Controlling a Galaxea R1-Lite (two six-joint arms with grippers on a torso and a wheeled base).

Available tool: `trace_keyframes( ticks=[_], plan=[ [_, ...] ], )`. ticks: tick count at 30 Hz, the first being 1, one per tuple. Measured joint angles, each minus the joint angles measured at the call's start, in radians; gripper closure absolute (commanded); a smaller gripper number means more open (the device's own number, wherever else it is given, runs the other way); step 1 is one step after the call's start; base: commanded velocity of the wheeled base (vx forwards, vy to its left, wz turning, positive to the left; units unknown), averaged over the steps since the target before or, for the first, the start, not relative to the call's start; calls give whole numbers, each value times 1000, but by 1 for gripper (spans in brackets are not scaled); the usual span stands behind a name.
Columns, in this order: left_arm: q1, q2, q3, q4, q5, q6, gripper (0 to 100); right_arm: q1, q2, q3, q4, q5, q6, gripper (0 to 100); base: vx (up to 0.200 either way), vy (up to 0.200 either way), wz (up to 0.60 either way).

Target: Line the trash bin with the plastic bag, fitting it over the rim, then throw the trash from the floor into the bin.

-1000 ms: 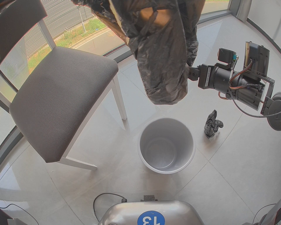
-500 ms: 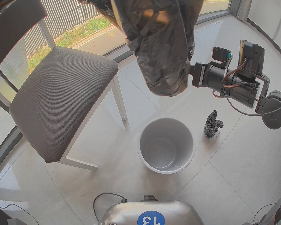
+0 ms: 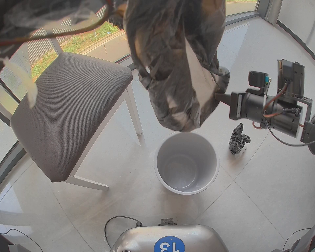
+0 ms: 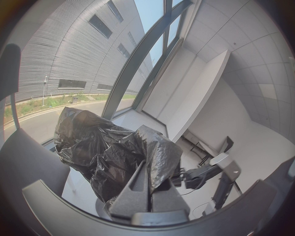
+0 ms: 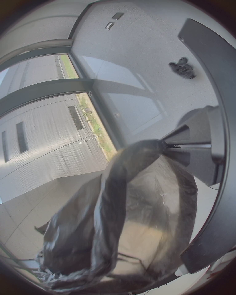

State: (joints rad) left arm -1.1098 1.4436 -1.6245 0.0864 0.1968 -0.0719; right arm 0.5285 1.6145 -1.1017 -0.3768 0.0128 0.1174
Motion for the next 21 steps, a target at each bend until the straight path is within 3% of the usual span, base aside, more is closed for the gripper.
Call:
trace_keyframes(
  ticks=[8, 13, 21],
  plan=[
    [111, 30, 169, 1, 0, -71, 100, -4, -172, 115, 267, -3, -4, 100, 0, 0, 0],
    [135, 49, 245, 12, 0, -111, 100, -5, -249, 120, 422, 79, -1, 100, 0, 0, 0],
    [142, 67, 291, 95, -1, -225, 100, -12, -293, -51, 746, 206, 5, 100, 0, 0, 0]
  ],
)
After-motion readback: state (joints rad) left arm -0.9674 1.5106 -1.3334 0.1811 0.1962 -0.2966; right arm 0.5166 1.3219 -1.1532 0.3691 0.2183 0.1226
